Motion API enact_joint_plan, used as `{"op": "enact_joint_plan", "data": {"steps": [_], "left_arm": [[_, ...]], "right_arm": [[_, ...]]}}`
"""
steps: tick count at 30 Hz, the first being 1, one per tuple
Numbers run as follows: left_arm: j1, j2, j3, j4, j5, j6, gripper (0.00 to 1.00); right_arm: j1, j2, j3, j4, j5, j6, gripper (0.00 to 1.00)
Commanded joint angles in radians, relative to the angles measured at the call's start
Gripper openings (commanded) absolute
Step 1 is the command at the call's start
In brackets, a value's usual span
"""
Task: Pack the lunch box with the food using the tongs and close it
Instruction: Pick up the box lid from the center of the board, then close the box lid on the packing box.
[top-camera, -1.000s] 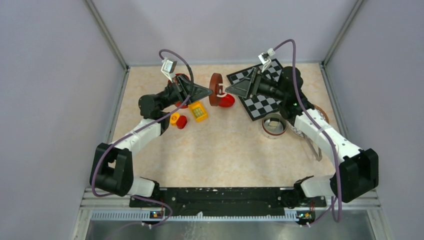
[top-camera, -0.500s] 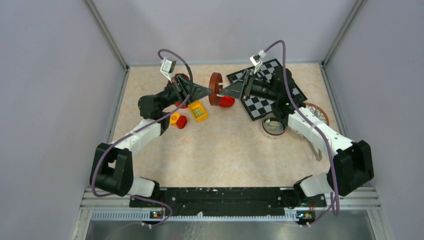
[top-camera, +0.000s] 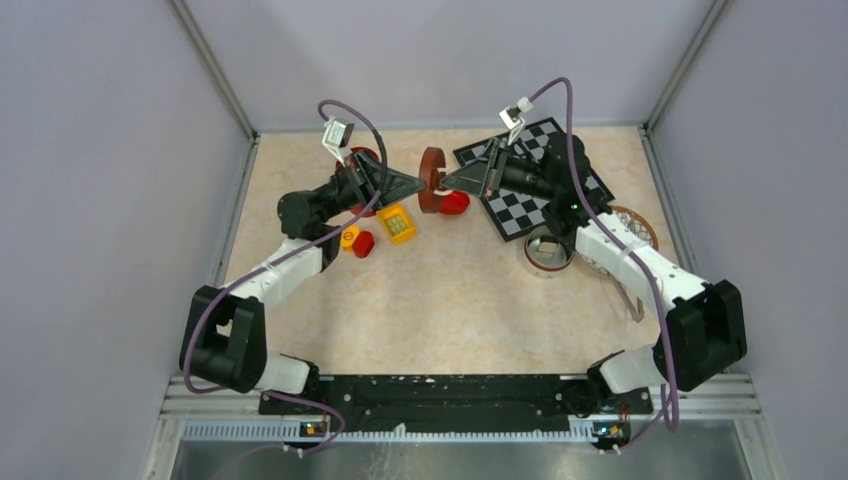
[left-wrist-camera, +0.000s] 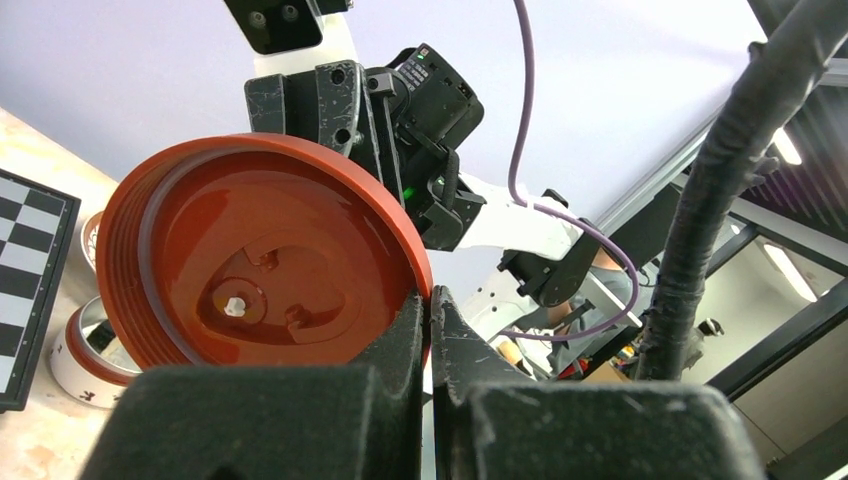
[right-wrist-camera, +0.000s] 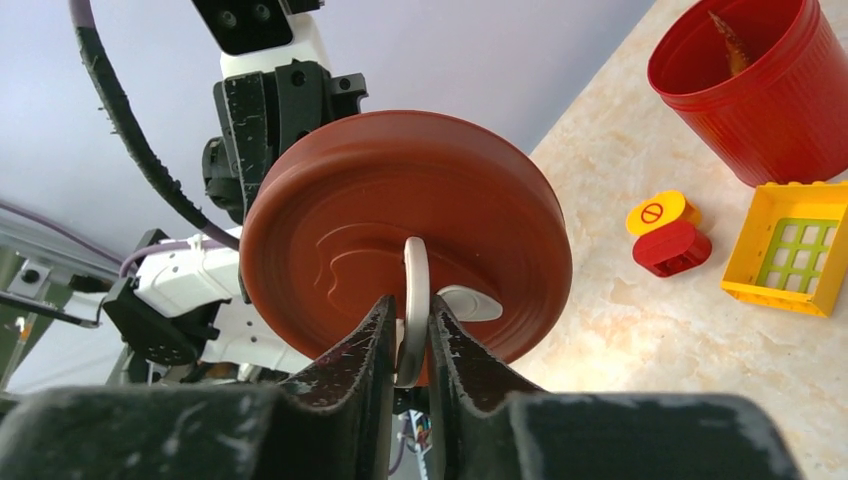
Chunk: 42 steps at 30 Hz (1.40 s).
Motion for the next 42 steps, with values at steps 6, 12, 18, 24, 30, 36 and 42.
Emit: {"op": "enact_joint_plan", "data": {"steps": [6, 12, 18, 24, 30, 36, 42], "left_arm": [[0.000, -0.033, -0.011, 0.013, 0.017, 0.055, 0.37], [0.062, -0.066, -0.015, -0.129, 0.059, 0.178, 0.99], [0.104, -0.106, 0.073, -0.635, 0.123, 0.546, 0.99], [0.104, -0.111, 0.283, -1.285, -0.005, 1.041, 0.99], [0.103, -0.140, 0.289, -1.408, -0.044, 1.143, 0.99], [0.104, -0.173, 0.277, -1.448, -0.058, 1.200, 0.99], [0.105, -0.188, 0.287, -1.505, -0.087, 1.254, 0.99]], "right_arm": [[-0.026, -0.009, 0.117, -0.108, -0.009, -0.118, 0.00], [-0.112, -0.061, 0.202, -0.500, 0.019, -0.423, 0.00], [-0.141, -0.070, 0.362, -1.027, 0.242, -0.930, 0.00], [-0.155, -0.034, 0.429, -1.348, 0.446, -1.250, 0.00], [-0.181, 0.007, 0.406, -1.487, 0.550, -1.375, 0.00], [-0.226, 0.064, 0.418, -1.552, 0.577, -1.447, 0.00], [-0.262, 0.149, 0.414, -1.572, 0.557, -1.498, 0.00]]}}
